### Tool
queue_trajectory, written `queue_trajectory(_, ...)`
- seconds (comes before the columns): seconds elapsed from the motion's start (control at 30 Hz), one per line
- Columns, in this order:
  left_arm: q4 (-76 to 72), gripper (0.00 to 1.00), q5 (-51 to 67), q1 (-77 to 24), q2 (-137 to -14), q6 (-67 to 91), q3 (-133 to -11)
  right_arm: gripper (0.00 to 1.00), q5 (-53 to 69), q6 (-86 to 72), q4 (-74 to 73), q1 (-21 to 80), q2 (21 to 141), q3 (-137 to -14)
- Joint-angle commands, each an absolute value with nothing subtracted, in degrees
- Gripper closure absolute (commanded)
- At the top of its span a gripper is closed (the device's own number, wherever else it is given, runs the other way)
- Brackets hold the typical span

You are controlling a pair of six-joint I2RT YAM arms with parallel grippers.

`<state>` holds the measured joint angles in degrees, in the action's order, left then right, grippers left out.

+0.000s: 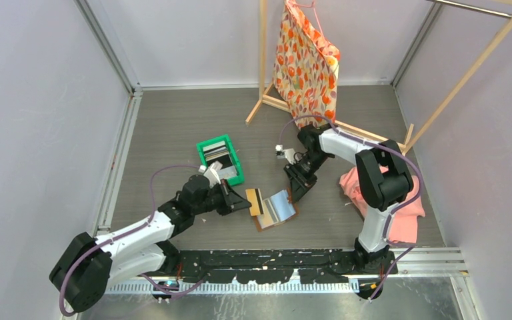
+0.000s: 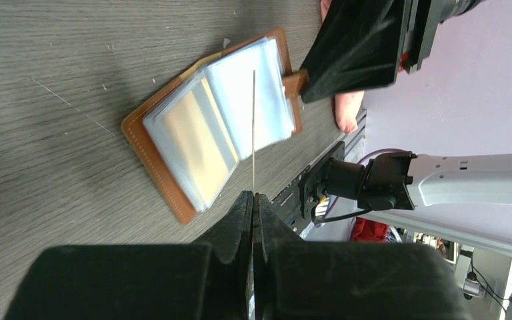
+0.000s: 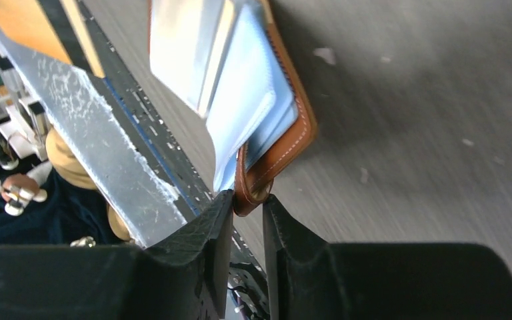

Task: Put the credit cards into the card holder
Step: Pick up the credit card from the storage box.

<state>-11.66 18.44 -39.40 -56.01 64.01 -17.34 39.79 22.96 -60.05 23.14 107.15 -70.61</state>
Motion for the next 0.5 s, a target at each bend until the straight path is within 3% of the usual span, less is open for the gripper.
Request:
queue_trajectory(0.0, -11.65, 1.00, 20.65, -38.21, -54.68, 62.26, -17.70, 0.71, 44.04, 24.97, -63.56, 24.96, 106.93, -72.64)
queue_trajectory(0.23, -10.48, 1.00, 23.32, -35.39, -55.55, 60.80, -18.69, 0.65, 47.10, 26.38, -65.99, 24.97, 105.13, -73.52)
queue_trajectory(0.47, -10.39, 1.00, 25.02, -34.71, -56.76, 60.90, -18.90, 0.58, 40.90, 23.18, -62.90, 24.97, 104.04, -73.13)
